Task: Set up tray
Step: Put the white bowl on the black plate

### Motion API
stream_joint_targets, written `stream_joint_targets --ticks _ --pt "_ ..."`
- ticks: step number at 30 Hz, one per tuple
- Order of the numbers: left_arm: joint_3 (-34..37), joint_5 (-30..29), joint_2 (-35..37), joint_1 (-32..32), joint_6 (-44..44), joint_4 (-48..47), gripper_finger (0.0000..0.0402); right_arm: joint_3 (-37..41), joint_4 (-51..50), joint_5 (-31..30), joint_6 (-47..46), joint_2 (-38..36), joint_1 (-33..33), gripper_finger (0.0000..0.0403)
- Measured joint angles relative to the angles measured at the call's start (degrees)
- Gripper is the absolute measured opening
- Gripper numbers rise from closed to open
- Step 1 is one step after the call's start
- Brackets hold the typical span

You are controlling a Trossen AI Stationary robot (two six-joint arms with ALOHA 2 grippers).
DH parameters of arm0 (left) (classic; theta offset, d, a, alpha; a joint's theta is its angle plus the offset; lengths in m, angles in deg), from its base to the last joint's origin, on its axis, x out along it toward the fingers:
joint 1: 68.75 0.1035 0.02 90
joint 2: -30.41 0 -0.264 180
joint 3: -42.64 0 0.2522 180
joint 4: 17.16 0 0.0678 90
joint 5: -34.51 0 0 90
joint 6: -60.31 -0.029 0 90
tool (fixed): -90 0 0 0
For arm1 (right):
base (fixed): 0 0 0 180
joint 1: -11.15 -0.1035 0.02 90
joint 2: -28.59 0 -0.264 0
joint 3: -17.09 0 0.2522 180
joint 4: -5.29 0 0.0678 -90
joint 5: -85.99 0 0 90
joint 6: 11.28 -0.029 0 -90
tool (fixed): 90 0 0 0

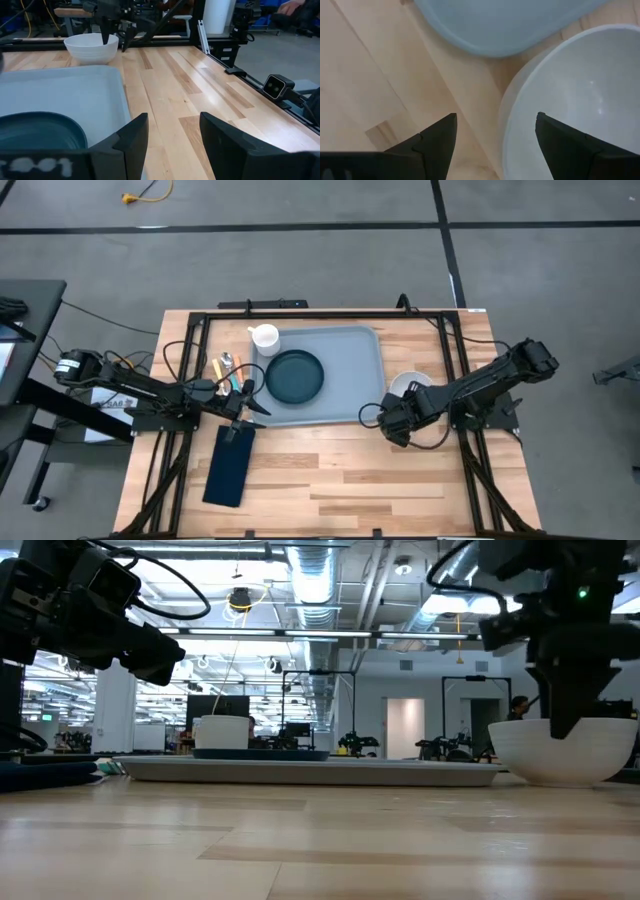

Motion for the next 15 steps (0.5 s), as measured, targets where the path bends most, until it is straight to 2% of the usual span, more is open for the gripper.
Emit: stream_joint_targets --ticks 5,8,11,15 --pt "0.00 0.02 0.01 0.00 -0.01 0.01 0.0167 0.00 -0.52 0.24 -0.40 3.54 0.02 0.0256" --pt "0.00 0.02 0.01 0.00 -0.01 0.01 0.0167 0.00 -1.23 1.53 -0.17 5.07 0.11 0.0233" --pt "0.00 0.02 0.01 0.00 -0.03 0.01 0.0167 0.00 -1.25 3.38 0.07 5.82 0.58 0.0190" --pt "0.00 0.02 0.02 0.00 -0.04 0.01 0.0167 0.00 -1.25 4.81 0.87 5.47 1.82 0.0108"
